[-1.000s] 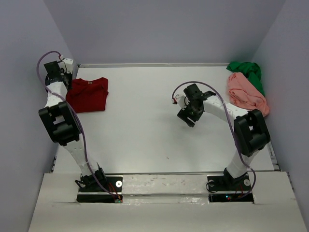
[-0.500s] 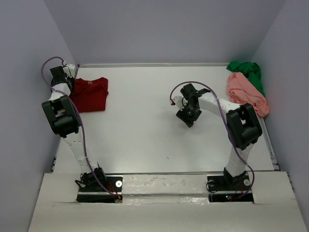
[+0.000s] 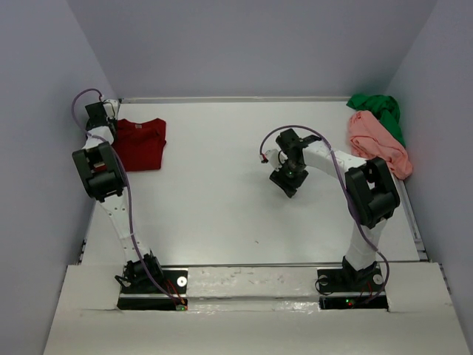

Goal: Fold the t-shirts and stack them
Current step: Put the neatly folded tshirt into the corner of the board with the left arm

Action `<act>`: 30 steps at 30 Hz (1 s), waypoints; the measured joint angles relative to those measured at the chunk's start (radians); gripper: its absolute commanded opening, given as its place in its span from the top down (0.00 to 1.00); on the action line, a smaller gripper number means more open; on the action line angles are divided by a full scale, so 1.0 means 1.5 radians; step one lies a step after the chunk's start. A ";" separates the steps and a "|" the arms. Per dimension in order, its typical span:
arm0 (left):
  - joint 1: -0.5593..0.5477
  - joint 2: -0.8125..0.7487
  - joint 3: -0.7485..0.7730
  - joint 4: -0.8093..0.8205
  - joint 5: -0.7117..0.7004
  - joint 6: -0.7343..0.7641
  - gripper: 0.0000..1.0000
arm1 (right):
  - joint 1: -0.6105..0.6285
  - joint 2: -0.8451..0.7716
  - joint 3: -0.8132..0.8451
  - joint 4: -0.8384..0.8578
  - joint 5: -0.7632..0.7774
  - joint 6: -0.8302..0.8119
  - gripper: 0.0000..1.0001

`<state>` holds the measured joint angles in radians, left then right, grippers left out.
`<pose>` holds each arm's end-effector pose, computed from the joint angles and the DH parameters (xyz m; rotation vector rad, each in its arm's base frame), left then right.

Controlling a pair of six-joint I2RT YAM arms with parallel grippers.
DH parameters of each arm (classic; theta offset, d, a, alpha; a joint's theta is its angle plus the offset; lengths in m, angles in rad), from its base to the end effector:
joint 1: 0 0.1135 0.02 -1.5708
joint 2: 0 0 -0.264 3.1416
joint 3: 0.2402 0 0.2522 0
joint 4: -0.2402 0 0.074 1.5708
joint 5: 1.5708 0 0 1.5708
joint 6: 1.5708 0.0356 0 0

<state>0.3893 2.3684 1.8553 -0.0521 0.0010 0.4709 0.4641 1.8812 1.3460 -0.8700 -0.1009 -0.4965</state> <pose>0.5036 0.2066 0.1712 0.0895 2.1763 0.4985 0.3203 0.1643 0.1836 -1.3837 2.6291 0.1460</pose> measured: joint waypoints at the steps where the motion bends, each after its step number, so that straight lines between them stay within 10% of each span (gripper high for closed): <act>1: -0.002 0.004 0.003 -0.003 -0.004 0.000 1.00 | 0.000 0.000 0.000 -0.001 -0.001 0.000 0.42; 18: -0.020 -0.172 -0.032 -0.119 0.054 -0.025 1.00 | -0.054 -0.193 -0.057 0.068 0.118 0.026 0.12; 23: -0.064 -0.409 -0.103 -0.126 0.153 -0.052 0.54 | -0.108 -0.257 -0.113 0.149 0.215 0.069 0.10; 30: -0.202 -0.684 -0.293 -0.092 0.223 -0.064 0.25 | -0.117 -0.323 -0.211 0.215 0.262 0.097 0.07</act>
<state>0.0868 1.3426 1.4162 -0.1905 0.3355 0.3748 0.2890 1.3960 1.0290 -0.5472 0.2916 -0.3511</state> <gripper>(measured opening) 0.649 0.925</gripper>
